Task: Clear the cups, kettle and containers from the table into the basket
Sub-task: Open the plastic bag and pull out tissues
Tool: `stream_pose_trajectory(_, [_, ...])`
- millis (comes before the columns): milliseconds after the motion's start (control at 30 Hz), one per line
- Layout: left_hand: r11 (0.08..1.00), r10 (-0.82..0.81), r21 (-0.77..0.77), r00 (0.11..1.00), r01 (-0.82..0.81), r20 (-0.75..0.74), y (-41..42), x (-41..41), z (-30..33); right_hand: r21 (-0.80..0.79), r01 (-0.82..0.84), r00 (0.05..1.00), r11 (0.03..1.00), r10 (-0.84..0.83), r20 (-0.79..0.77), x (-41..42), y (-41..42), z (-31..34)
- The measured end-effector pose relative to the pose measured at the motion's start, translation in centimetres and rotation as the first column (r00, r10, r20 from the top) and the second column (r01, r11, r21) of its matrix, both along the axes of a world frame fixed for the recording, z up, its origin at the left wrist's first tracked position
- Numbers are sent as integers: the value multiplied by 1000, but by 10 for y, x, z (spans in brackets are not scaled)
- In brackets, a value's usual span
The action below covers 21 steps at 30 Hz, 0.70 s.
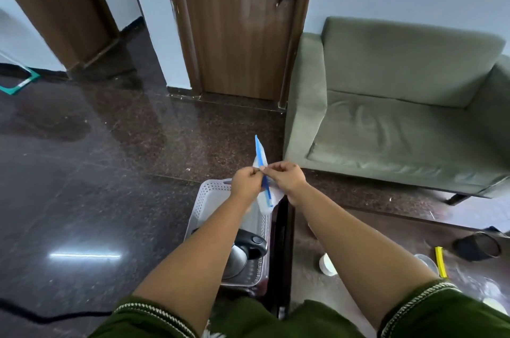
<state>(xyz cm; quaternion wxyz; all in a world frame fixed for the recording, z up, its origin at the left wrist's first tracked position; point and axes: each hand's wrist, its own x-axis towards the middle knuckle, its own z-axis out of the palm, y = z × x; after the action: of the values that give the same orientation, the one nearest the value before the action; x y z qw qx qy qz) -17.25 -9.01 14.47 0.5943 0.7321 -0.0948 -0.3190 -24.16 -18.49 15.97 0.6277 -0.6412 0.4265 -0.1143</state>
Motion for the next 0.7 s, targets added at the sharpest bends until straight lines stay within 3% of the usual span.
stream_pose_trajectory(167, [991, -29, -136, 982, 3, -187, 6, -12, 8, -114, 21, 998, 993, -28, -54, -14, 2, 3])
stream_pose_trajectory(267, [991, -57, -131, 976, 30, -208, 10, -17, 9, -129, -9, 996, 992, -3, -87, -19, 1, 2])
stream_pose_trajectory(467, [994, 96, -40, 993, -99, -67, 14, -15, 5, -201, 34, 995, 979, -52, -84, -25, 4, -1])
stream_pose_trajectory(633, [998, 30, 43, 983, -38, 180, 15, -14, 12, -265, -107, 994, 958, 98, -48, -16, 11, 4])
stream_pose_trajectory(700, [996, 56, 54, 980, -67, 189, 16, -9, 11, -280, -106, 994, 954, 96, -51, -11, 12, 4])
